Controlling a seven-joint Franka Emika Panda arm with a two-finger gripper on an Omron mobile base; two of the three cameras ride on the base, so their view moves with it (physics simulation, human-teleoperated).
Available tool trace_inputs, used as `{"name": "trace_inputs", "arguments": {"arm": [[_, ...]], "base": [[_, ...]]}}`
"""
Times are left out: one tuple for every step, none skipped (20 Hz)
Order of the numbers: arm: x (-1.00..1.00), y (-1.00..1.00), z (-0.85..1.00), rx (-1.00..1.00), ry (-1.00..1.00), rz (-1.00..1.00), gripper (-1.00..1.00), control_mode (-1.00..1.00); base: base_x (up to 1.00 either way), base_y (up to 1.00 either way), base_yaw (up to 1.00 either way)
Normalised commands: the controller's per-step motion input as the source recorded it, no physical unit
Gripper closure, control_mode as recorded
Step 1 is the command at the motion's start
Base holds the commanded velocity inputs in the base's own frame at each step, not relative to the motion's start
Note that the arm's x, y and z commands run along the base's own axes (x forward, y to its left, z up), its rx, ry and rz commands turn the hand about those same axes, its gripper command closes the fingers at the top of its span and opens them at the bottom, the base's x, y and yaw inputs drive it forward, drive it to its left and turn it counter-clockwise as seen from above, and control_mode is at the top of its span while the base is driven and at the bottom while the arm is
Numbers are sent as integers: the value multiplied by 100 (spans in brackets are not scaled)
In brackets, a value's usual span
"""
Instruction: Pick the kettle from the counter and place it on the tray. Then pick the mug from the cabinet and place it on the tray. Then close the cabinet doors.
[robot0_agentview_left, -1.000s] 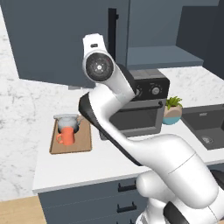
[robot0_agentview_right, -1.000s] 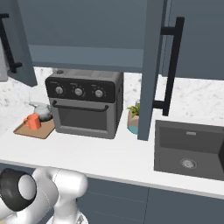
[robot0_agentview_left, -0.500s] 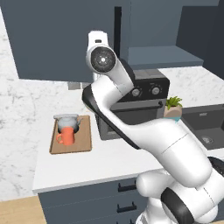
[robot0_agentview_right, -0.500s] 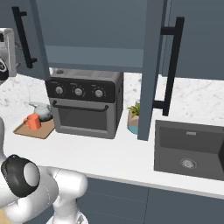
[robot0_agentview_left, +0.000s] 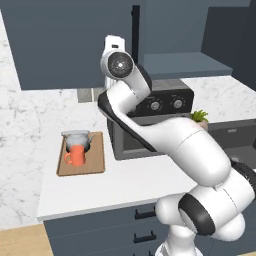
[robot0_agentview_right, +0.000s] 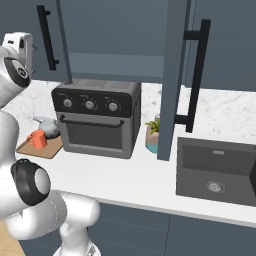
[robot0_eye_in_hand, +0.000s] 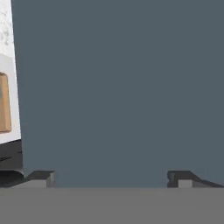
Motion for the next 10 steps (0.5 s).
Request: {"name": "trace_inputs", "arguments": {"arm": [[64,0,-31,3,4,0,-100,-100],[62,0,-32,3,4,0,-100,-100],[59,0,-36,1,3,0,-100,-100],[57,0,-39,0,4,0,-100,-100],[57,1,-42,0,5,0,-100,-100],[57,3,-41,0,7,0,-100,-100],[57,4,-42,0,9,0,-100,-100],[58,5,-43,0,10,0,-100,-100],[62,5,-46,0,11,0,-100,-100],[65,6,-47,0,10,0,-100,-100]], "base": [[0,0,0],[0,0,0],[0,0,0],[0,0,0],[0,0,0],[0,0,0],[0,0,0],[0,0,0],[0,0,0],[0,0,0]]}}
